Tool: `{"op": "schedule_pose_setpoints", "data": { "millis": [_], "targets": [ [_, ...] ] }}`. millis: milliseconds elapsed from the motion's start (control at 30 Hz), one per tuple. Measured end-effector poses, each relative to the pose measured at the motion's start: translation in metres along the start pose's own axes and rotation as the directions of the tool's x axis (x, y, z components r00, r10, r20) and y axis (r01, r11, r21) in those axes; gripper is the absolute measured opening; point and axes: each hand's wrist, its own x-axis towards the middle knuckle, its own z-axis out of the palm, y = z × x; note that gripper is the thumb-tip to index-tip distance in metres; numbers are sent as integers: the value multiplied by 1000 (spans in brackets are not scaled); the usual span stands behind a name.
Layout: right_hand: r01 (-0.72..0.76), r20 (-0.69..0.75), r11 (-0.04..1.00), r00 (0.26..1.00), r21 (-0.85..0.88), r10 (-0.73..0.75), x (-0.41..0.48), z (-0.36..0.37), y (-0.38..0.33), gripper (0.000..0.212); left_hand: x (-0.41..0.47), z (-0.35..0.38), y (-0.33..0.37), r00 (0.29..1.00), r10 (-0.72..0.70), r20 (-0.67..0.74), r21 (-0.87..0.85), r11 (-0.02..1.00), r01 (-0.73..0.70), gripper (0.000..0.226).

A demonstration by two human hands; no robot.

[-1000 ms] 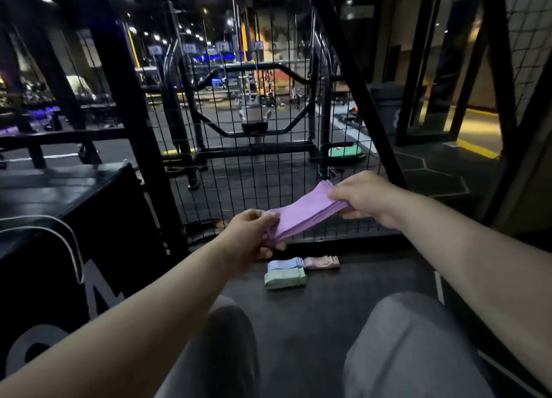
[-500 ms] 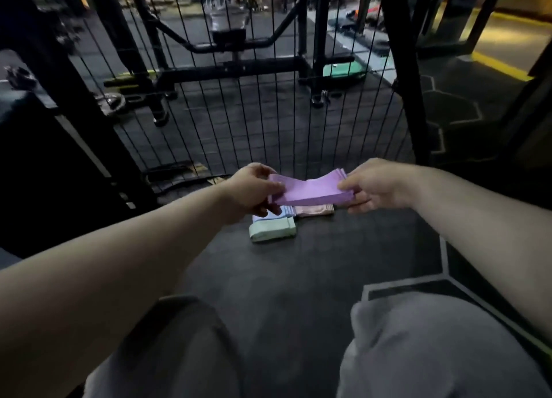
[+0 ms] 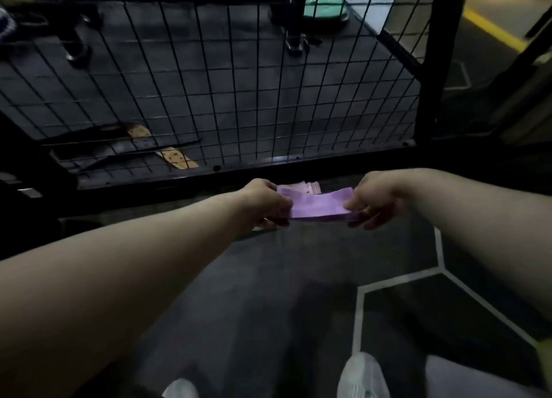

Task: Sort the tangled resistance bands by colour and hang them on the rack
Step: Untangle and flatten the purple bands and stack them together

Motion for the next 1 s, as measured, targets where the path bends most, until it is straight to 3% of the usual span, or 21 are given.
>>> {"op": "schedule_pose_setpoints", "data": {
  "millis": [133, 333, 467, 633, 767, 833, 1000],
  "targets": [
    [-63, 78, 994, 995, -85, 70, 36, 13, -5, 19, 24, -2, -26, 999, -46, 30, 22, 999, 45, 3],
    [-66, 167, 986, 982, -154, 92, 87, 31, -28, 6, 54, -16, -52, 993, -105, -46, -23, 994, 104, 3],
    [-91, 208, 983, 970, -162, 124, 117, 38, -28, 7, 80, -13, -63, 982, -175, -73, -88, 982, 169, 18],
    [-95, 164, 978, 978, -187, 127, 156, 23, -13, 17, 111, 20, -67, 978, -195, -74, -104, 977, 187, 22],
    [-83, 120, 986, 988, -146, 101, 197, 13, 7, 14, 146, 46, -70, 974, -92, -207, -51, 995, 83, 43],
    [-53, 92, 993, 994, -102, 63, 215, 12, 16, 3, 163, 57, -73, 974, -53, -221, -3, 999, 53, 40],
    [3, -17, 1000, 1000, 0, -3, 257, 21, 45, 9, 202, 78, -88, 966, -99, -241, 9, 995, 104, 41]
  ]
}}
